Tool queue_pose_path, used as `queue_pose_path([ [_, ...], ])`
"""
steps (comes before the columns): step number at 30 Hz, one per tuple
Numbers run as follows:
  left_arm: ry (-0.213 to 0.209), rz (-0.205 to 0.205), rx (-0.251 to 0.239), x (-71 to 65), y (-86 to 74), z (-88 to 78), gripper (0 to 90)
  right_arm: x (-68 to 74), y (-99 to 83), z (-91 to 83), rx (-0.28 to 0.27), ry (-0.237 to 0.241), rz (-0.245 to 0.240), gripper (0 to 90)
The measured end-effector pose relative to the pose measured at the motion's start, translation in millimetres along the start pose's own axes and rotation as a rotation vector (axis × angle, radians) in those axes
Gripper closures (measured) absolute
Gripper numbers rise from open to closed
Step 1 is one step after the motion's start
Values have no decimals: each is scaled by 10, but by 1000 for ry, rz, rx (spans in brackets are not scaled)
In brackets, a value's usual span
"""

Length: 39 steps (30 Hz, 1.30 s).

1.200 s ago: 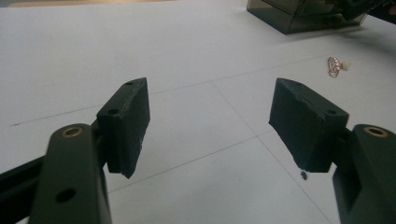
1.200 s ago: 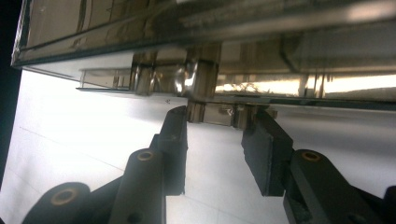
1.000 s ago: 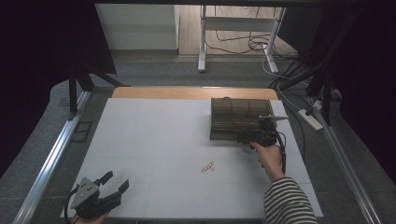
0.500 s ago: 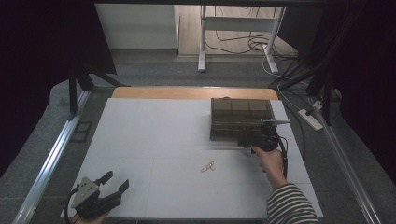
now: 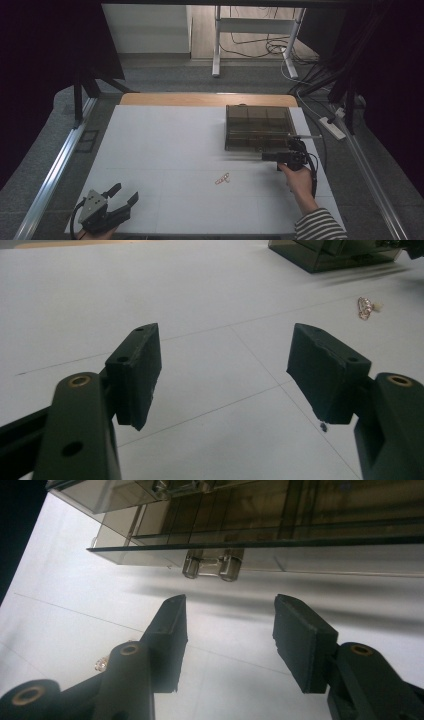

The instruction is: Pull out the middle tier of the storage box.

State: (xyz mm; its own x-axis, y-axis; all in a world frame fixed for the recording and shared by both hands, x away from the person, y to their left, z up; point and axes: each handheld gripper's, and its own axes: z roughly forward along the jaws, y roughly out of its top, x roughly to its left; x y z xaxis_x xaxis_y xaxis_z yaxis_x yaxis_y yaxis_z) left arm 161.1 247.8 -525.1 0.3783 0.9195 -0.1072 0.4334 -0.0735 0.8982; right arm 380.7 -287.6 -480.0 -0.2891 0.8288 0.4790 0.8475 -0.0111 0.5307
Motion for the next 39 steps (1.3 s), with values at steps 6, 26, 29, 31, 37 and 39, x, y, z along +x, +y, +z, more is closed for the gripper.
queue_pose_path([
  [6, 0, -8, 7, 3, 2, 4, 294, -21, -122, -139, -53, 9, -39, 441],
  [26, -4, -17, 0, -1, 5, 0, 305, -163, -555, -448, -210, -68, -206, 359],
  [29, -6, -18, 0, -5, 6, 1, 304, -206, -630, -489, -240, -75, -217, 344],
  [31, -10, -17, 2, -10, 6, 3, 303, -228, -683, -506, -251, -90, -233, 334],
  [37, -4, -37, -39, -12, 14, -37, 306, -288, -832, -579, -299, -114, -281, 298],
  [39, -2, -41, -45, -11, 16, -44, 307, -313, -886, -612, -318, -127, -294, 290],
])
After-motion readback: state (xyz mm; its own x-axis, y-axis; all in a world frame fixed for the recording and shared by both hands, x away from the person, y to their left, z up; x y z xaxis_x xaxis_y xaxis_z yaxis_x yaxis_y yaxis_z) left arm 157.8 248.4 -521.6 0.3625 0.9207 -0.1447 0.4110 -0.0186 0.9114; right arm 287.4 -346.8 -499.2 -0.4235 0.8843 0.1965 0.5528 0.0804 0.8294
